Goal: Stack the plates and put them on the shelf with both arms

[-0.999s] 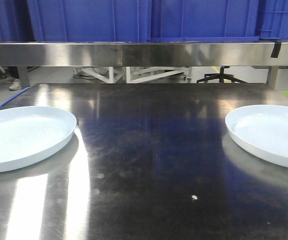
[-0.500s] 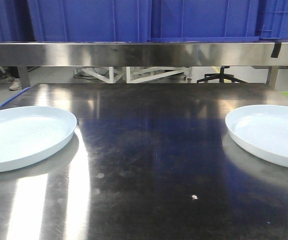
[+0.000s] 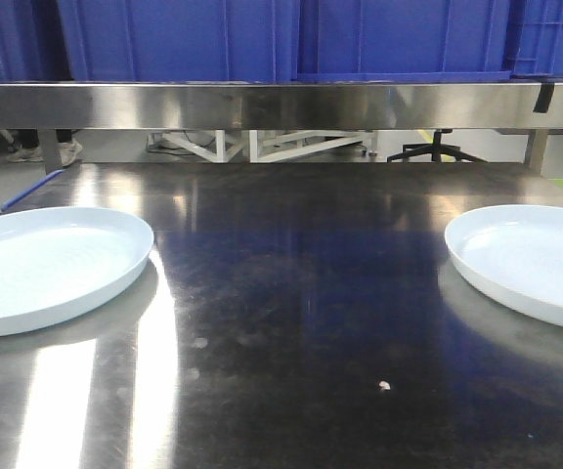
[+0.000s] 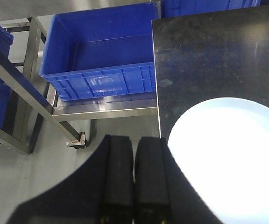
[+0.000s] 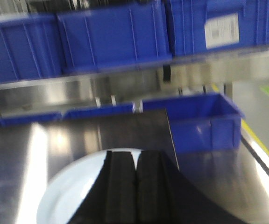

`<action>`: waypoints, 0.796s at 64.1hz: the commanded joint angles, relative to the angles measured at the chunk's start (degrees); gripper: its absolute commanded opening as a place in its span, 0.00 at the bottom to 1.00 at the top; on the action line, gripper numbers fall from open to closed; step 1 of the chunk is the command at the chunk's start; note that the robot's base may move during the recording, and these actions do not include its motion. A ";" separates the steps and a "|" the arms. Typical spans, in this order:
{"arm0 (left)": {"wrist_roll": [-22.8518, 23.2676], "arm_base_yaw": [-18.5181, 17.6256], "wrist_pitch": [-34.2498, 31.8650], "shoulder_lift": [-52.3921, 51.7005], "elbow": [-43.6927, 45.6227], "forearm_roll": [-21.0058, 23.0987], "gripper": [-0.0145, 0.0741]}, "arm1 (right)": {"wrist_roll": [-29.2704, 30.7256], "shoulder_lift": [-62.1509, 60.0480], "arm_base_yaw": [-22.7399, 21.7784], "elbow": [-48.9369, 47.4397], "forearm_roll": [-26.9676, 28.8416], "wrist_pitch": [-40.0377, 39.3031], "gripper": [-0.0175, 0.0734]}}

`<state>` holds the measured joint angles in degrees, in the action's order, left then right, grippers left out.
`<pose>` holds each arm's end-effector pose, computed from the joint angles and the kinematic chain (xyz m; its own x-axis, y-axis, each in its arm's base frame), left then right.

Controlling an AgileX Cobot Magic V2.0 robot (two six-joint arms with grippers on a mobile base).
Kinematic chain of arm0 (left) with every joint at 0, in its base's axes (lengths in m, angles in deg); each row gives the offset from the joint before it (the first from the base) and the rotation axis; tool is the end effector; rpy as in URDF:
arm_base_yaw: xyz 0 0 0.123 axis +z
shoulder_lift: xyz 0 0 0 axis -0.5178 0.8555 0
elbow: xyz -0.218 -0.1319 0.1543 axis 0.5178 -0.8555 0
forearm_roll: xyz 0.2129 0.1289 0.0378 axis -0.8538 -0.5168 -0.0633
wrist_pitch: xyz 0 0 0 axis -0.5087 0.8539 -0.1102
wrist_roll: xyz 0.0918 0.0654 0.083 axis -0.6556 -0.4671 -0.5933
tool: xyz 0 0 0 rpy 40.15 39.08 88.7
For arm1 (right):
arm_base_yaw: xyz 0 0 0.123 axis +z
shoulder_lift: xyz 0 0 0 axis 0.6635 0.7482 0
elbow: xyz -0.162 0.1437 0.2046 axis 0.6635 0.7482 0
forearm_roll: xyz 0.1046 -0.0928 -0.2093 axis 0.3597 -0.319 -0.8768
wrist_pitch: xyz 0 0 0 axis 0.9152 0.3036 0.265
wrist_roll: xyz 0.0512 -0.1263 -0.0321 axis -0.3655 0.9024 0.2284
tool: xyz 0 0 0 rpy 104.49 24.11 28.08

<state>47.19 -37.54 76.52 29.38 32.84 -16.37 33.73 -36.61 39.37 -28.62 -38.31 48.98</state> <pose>0.2128 -0.0067 0.3535 -0.5788 0.1764 -0.7961 0.0788 0.9838 0.1607 0.0918 -0.0030 0.2135 0.1207 0.1831 -0.9757 0.0118 0.9825 0.1858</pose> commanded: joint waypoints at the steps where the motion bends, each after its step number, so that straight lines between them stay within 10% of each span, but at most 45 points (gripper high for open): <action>1: 0.16 -0.47 -4.17 -0.43 1.98 0.80 0.26 | -3.43 -0.64 0.32 -3.34 -0.50 -5.51 0.25; 26: 0.16 -0.47 -2.90 -0.43 1.98 1.63 0.26 | -0.13 32.28 0.47 -34.76 -1.76 25.54 0.25; 51: 0.16 -0.47 -3.35 -0.43 1.98 1.63 0.26 | 0.38 54.43 0.47 -41.16 -1.71 18.30 0.25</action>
<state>47.19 -37.54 77.00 29.38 32.84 -14.88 33.53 15.70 39.73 -67.54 -39.09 73.27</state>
